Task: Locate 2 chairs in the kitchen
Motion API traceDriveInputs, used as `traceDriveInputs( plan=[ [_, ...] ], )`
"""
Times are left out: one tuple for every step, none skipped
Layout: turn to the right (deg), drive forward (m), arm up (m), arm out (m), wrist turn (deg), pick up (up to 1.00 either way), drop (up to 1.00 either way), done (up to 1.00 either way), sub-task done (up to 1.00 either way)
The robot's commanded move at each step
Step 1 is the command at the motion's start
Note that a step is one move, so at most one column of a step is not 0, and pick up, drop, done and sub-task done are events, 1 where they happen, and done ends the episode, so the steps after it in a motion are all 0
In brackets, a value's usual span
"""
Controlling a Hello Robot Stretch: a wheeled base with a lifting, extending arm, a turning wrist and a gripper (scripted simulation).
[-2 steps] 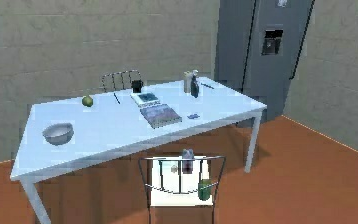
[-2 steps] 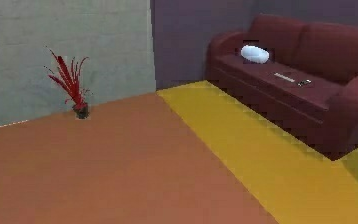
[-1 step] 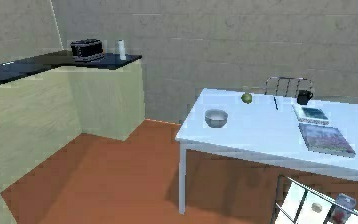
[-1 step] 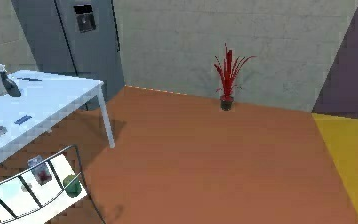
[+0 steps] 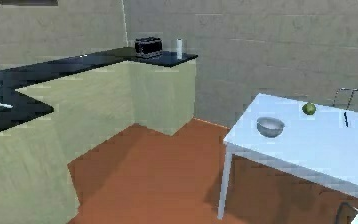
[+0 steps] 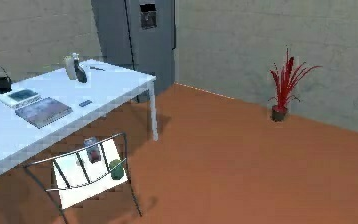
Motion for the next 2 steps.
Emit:
traceDriveInputs(
  plan=[
    [0.0, 1.0, 0.0, 0.0, 0.0, 0.0, 0.0, 0.0, 0.0],
    [-12.0, 0.0, 0.0, 0.0, 0.0, 0.0, 0.0, 0.0, 0.0]
  ],
)
